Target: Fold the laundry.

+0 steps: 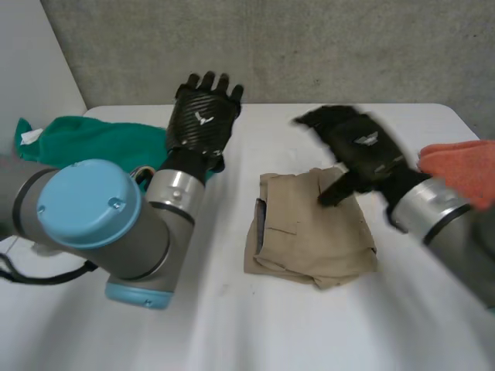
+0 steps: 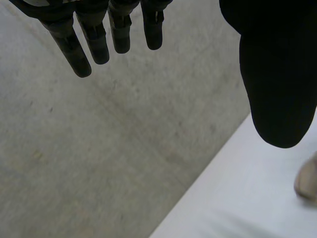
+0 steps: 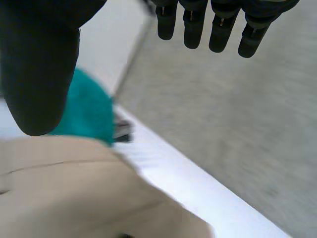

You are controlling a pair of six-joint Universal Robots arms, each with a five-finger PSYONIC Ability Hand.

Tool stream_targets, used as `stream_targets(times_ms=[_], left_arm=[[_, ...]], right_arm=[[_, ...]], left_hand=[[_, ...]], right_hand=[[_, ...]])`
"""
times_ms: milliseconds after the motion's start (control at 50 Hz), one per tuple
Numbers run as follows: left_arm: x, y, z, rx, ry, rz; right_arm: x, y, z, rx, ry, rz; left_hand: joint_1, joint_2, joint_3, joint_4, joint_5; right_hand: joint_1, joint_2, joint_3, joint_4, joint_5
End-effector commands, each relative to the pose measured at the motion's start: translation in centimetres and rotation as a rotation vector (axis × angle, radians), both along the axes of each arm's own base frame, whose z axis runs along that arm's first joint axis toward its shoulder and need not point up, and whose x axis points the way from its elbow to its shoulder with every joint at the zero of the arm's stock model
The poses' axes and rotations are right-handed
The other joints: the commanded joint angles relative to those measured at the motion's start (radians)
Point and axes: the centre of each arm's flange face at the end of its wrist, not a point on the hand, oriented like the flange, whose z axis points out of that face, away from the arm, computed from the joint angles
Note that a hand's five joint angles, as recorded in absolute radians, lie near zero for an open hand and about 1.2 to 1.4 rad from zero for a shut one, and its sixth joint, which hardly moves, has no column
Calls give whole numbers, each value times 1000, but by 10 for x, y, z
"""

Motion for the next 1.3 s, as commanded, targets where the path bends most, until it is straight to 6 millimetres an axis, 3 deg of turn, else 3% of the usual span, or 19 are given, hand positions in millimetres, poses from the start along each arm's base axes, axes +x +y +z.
stream_targets(times_ms=[20,120,220,520,580,640,700,820,940,1060,1100,1180,1300], left_arm=[[-42,17,-6,116,47,-167],[-66,34,-27,273,41,-302],[-76,43,-51,369,-2,-322],[-46,37,-103,496,-319,-128],[-44,34,-106,490,-344,-99],[-44,34,-105,485,-342,-92],[-45,34,-95,466,-325,-100],[-45,35,-35,354,-208,-122],[-39,34,10,247,-105,-172],[-28,41,45,232,-7,-296],[-27,45,56,248,30,-396],[-23,50,66,317,69,-542],[-18,46,67,389,105,-607]], right_arm=[[-50,-32,2,152,-32,-260],[-52,-35,-14,170,58,-274],[-49,-35,-34,174,159,-244],[-16,-40,-104,260,371,-92],[-17,-41,-115,300,435,-101],[-16,-41,-112,294,469,-106],[-17,-42,-104,267,467,-127],[-18,-38,-64,116,412,-166],[-24,-7,-39,-30,354,-189],[-30,28,-47,-85,330,-180],[-31,43,-60,-50,344,-156],[-30,65,-80,10,364,-105],[-28,72,-96,10,357,-57]], left_hand=[[-38,-27,-32,-27,-48],[-34,-24,-28,-23,-44],[-23,-12,-17,-12,-32],[7,17,13,18,-3],[7,17,13,18,-3],[-2,9,4,9,-12],[-17,-6,-11,-6,-26],[-25,-15,-19,-15,-35],[-31,-21,-25,-21,-41],[-28,-18,-22,-18,-38],[-20,-9,-14,-9,-29],[-8,3,-2,3,-18],[-5,6,1,6,-15]], right_hand=[[-50,-34,-33,-30,-46],[-50,-34,-33,-30,-46],[-50,-34,-33,-30,-46],[-50,-34,-33,-30,-46],[-50,-34,-33,-30,-46],[-50,-34,-33,-30,-46],[-50,-34,-33,-30,-46],[-50,-34,-33,-30,-46],[-50,-34,-33,-30,-46],[-50,-34,-33,-30,-46],[-50,-34,-33,-30,-46],[-50,-34,-33,-30,-46],[-50,-34,-33,-30,-46]])
